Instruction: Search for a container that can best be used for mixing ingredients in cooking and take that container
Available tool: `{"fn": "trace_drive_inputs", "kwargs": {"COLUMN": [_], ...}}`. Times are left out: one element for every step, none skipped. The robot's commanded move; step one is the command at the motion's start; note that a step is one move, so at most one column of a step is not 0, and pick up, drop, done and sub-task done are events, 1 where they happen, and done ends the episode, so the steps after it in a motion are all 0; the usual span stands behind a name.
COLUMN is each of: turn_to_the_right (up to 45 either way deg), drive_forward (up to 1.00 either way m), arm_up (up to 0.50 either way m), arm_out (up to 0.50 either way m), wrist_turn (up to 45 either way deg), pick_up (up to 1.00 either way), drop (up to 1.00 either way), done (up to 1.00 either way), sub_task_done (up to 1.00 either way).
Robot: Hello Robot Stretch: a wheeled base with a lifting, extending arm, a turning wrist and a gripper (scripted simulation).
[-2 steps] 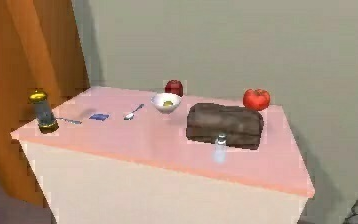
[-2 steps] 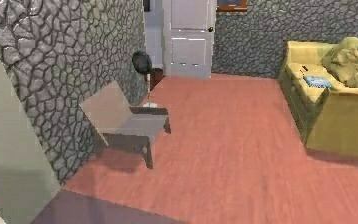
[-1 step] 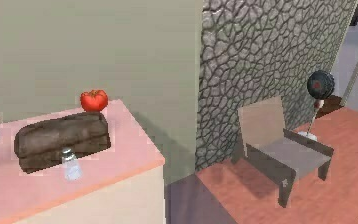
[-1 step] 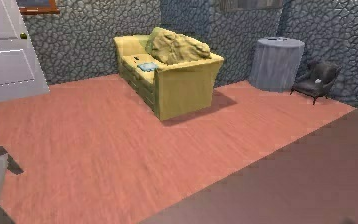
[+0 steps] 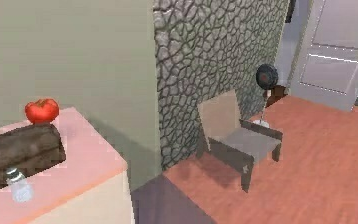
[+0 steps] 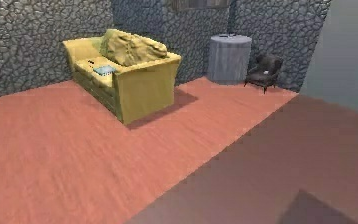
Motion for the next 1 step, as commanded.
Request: {"fn": "trace_drive_inputs", "kwargs": {"turn_to_the_right": [0.0], "drive_forward": [0.7], "arm_up": [0.0], "arm_out": [0.0], "wrist_turn": [0.0], "pick_up": [0.0], "drop": [0.0], "done": [0.0], "sub_task_done": [0.0]}}
